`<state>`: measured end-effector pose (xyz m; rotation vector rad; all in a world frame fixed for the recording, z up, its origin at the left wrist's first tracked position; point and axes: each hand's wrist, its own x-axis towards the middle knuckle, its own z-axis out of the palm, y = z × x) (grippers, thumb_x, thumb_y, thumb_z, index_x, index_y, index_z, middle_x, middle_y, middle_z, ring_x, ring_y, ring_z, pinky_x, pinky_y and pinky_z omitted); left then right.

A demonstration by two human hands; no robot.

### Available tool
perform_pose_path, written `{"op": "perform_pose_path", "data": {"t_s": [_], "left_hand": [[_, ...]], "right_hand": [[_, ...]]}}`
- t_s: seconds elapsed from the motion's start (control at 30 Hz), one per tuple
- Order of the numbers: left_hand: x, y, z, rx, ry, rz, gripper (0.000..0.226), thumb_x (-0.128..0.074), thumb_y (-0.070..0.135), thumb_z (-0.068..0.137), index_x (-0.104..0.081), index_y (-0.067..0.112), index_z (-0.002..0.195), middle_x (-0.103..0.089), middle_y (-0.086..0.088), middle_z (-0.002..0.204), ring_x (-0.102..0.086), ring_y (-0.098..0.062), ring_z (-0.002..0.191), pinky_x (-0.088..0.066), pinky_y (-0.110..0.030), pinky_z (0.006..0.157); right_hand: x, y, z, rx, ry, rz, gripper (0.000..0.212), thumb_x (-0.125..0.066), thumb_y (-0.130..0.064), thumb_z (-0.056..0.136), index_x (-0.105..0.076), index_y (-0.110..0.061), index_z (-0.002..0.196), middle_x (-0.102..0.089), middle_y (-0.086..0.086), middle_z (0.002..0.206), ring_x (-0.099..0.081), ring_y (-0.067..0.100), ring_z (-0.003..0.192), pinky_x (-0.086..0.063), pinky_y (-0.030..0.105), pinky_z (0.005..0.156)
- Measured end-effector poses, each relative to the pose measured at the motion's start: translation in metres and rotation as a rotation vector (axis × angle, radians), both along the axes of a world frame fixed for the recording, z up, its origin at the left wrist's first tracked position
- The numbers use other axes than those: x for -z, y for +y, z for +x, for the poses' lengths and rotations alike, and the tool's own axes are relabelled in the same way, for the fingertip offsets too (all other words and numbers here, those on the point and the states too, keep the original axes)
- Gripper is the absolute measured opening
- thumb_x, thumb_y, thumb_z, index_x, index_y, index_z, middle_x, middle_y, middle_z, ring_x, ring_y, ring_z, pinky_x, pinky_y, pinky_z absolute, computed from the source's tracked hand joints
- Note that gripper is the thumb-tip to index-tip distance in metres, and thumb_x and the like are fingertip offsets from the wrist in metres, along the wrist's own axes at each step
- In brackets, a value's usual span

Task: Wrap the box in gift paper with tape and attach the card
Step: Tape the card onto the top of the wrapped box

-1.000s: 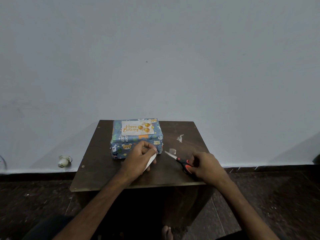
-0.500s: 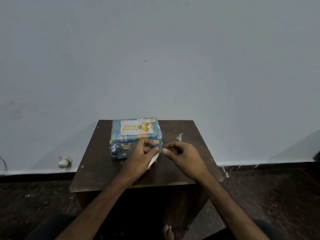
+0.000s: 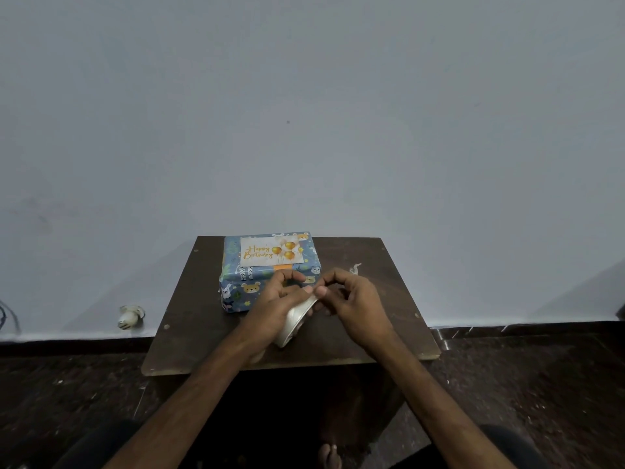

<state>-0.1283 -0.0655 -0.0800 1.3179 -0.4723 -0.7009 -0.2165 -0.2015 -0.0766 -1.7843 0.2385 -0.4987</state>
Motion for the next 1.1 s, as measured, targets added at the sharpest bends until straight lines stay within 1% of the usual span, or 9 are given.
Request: {"op": "perform_pose_path", "data": {"t_s": [0.1,0.27,0.43,0.53,0.63,0.77,0.83,0.97,1.1], "left_hand": [[-0.007,0.002,-0.002,-0.013,0.05,-0.052,0.01,-0.056,0.009,0.098,-0.052,0.015,0.104,-0.067,-0.006,0.074,-0.061,-0.017,0.061,-0.049,-0.027,0.054],[-0.013,0.004,-0.007,-0.06,0.242,-0.153,0.009,-0.053,0.011,0.1,-0.05,0.017,0.105,-0.06,-0.004,0.065,-0.056,-0.011,0.048,-0.045,-0.021,0.04],[-0.014,0.003,0.0,-0.09,0.42,-0.345,0.015,-0.053,0.022,0.096,-0.056,0.009,0.102,-0.058,-0.008,0.078,-0.058,-0.014,0.067,-0.058,-0.027,0.059],[-0.022,-0.001,0.004,-0.104,0.411,-0.412,0.02,-0.049,0.027,0.1,-0.054,0.008,0.097,-0.056,-0.004,0.072,-0.053,-0.012,0.065,-0.054,-0.025,0.065],[-0.026,-0.006,-0.004,-0.066,0.154,-0.333,0.022,-0.047,0.031,0.101,-0.046,0.011,0.109,-0.064,-0.008,0.076,-0.059,-0.016,0.064,-0.055,-0.028,0.064],[-0.013,0.007,0.008,-0.234,-0.926,0.122,0.029,-0.05,0.044,0.099,-0.038,0.03,0.123,-0.062,0.002,0.11,-0.061,-0.012,0.095,-0.05,-0.027,0.08],[-0.017,0.019,0.02,-0.415,-1.225,0.22,0.035,-0.055,0.034,0.095,-0.046,0.023,0.127,-0.058,0.005,0.117,-0.054,-0.012,0.105,-0.041,-0.021,0.085],[-0.007,0.045,0.063,-0.465,-1.25,0.366,0.045,-0.055,0.036,0.092,-0.051,0.018,0.134,-0.047,-0.001,0.146,-0.044,-0.017,0.131,-0.038,-0.031,0.106],[0.013,0.055,0.09,-0.294,-1.071,0.474,0.058,-0.05,0.052,0.09,-0.049,0.025,0.142,-0.034,0.006,0.159,-0.036,-0.017,0.143,-0.034,-0.04,0.114]], "right_hand": [[0.001,0.001,0.002,0.066,-0.081,-0.055,0.016,-0.06,-0.002,0.094,-0.064,-0.013,0.084,-0.071,0.008,0.072,-0.073,0.026,0.07,-0.056,0.041,0.068],[0.005,0.001,-0.003,0.144,-0.31,-0.779,0.011,-0.058,-0.012,0.091,-0.068,-0.013,0.096,-0.067,-0.005,0.098,-0.065,0.01,0.086,-0.054,0.037,0.068],[0.007,0.009,-0.013,0.032,-0.337,-0.952,0.03,-0.056,-0.02,0.097,-0.06,-0.017,0.126,-0.053,0.001,0.138,-0.06,0.017,0.116,-0.057,0.033,0.084],[0.01,0.004,-0.022,0.044,-0.345,-1.149,0.042,-0.062,-0.038,0.096,-0.056,-0.013,0.129,-0.063,0.002,0.123,-0.062,0.019,0.108,-0.047,0.041,0.101],[0.01,-0.015,-0.029,0.17,-0.351,-1.295,0.03,-0.065,-0.03,0.094,-0.059,-0.02,0.122,-0.067,-0.007,0.099,-0.062,0.013,0.098,-0.041,0.047,0.103],[0.012,-0.054,-0.042,0.319,-0.266,-1.204,0.019,-0.069,-0.017,0.088,-0.064,-0.021,0.106,-0.066,-0.007,0.089,-0.06,0.018,0.087,-0.041,0.038,0.092],[0.019,-0.074,-0.046,0.389,-0.045,-1.167,0.027,-0.077,-0.016,0.083,-0.068,-0.024,0.107,-0.067,-0.01,0.087,-0.063,0.02,0.088,-0.039,0.035,0.088],[0.029,-0.087,-0.043,0.292,0.415,-1.154,0.033,-0.07,-0.017,0.087,-0.069,-0.031,0.117,-0.07,-0.007,0.102,-0.061,0.021,0.105,-0.039,0.037,0.093],[0.032,-0.074,-0.028,0.29,0.379,-1.001,0.03,-0.066,-0.02,0.091,-0.068,-0.018,0.121,-0.067,0.002,0.117,-0.055,0.028,0.117,-0.044,0.04,0.095]]}}
